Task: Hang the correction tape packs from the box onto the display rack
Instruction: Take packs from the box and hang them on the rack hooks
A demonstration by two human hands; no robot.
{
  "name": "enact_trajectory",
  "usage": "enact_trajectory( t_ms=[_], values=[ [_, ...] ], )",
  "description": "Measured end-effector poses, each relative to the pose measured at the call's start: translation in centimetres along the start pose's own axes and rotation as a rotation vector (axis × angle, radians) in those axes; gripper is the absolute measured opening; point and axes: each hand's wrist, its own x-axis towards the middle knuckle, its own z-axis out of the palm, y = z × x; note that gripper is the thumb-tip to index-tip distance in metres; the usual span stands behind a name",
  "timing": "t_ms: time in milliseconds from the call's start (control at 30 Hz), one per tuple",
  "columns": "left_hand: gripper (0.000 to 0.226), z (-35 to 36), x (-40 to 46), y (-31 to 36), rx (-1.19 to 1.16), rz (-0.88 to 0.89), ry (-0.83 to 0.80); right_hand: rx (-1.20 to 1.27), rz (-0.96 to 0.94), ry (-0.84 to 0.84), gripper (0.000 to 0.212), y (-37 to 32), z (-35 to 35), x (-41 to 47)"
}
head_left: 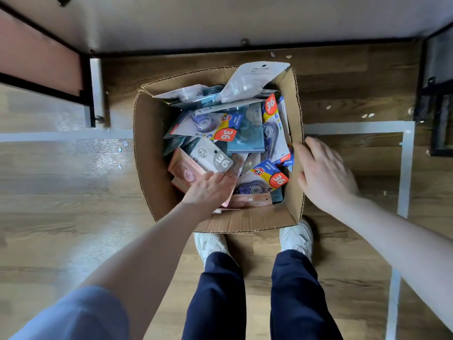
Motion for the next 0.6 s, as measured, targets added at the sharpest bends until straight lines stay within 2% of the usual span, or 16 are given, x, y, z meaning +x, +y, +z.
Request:
enact_trajectory(
  t_ms=[100,267,300,367,433,533,600],
  values=[
    [0.060,0.0,0.2,-0.1,-0.001,0.015,-0.119,-0.007,0.001,-0.009,0.059,-0.2,0.2,-0.1],
    [0.032,-0.8,-0.5,-1.8,0.020,0.089,-0.207,-0.025,-0.012,0.009,0.060,-0.5,-0.2,-0.8],
    [0.028,-0.7,-0.9,-2.1,0.039,0.101,-0.184,-0.029,-0.014,0.015,0.060,-0.5,-0.4,-0.8],
    [0.021,-0.7,-1.8,-2.9,0.103,0.113,-0.037,-0.043,-0.012,0.015,0.061,-0.7,-0.9,-1.0],
    [0.020,-0.6,-2.5,-3.8,0.011,0.099,0.078,-0.065,-0.011,0.014,0.060,-1.1,-1.5,-1.0],
    [0.022,-1.7,-4.1,-4.9,-0.101,0.121,0.061,-0.069,-0.002,0.021,0.057,-1.7,-2.3,-1.1],
    [0.024,-2.3,-5.0,-5.6,-0.186,0.067,0.072,-0.069,0.011,0.023,0.056,-2.1,-2.8,-1.2]
  ],
)
